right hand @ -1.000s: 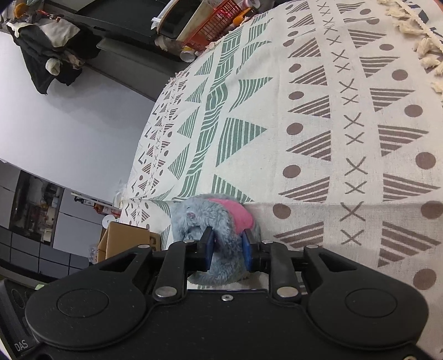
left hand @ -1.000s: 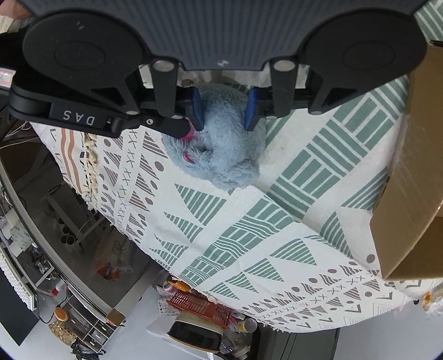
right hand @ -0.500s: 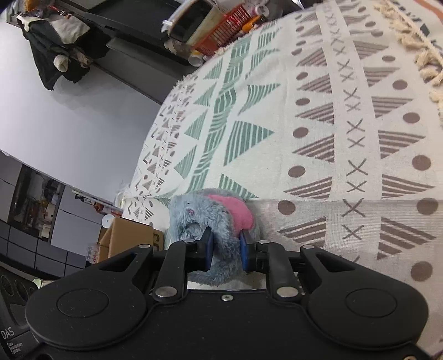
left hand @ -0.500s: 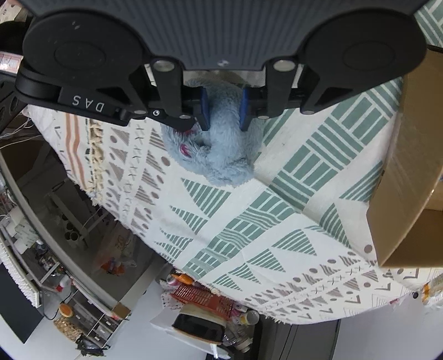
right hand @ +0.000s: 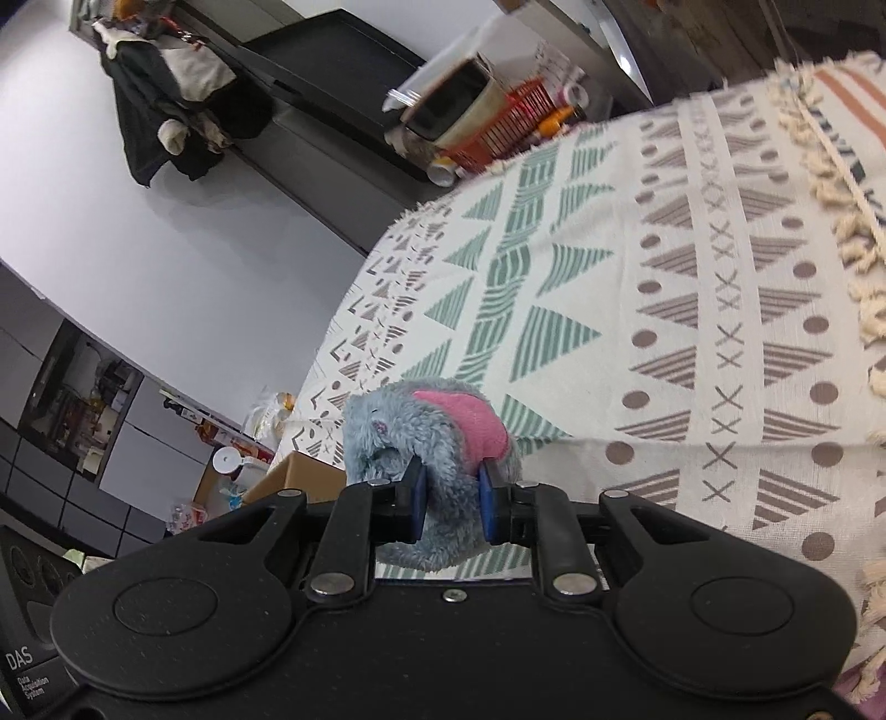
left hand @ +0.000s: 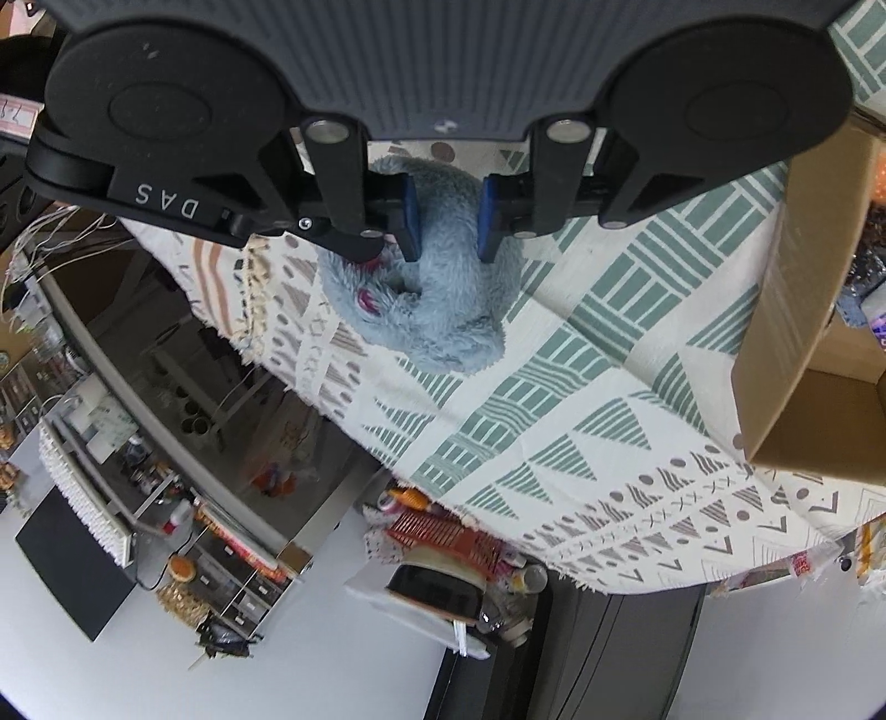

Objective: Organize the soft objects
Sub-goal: 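Lift the blue fluffy plush with both tools and carry it over the cardboard box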

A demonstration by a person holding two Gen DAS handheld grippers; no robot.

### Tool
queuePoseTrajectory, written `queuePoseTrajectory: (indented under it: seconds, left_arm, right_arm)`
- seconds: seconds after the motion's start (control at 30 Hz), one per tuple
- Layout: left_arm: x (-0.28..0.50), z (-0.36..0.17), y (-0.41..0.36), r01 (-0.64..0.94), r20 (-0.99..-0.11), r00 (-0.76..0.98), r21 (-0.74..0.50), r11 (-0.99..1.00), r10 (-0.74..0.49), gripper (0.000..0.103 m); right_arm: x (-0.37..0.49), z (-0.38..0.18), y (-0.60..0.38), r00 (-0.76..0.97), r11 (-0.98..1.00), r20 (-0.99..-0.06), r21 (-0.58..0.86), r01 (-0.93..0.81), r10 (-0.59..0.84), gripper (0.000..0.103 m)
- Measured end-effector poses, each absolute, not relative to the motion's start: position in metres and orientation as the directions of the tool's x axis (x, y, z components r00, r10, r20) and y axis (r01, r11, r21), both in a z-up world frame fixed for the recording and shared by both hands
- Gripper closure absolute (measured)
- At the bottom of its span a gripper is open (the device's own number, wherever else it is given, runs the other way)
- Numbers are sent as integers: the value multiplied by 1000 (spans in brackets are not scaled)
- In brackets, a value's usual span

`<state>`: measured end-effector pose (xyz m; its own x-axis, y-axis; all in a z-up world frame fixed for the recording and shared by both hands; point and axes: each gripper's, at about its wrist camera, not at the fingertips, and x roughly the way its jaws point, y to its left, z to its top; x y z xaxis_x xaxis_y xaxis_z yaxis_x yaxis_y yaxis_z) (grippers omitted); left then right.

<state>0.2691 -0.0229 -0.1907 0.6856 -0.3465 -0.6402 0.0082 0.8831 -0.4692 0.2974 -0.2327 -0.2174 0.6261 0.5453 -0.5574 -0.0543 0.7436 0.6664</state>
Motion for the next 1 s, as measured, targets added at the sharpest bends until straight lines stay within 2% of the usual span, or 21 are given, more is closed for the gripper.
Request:
queuePoseTrajectory:
  seconds: [1.0]
  left_arm:
    - [237,-147,74,-35,-517,794,-563,826,-319,83]
  right_arm:
    - [277,-149,-133,676,801,-514,566,-195,528,84]
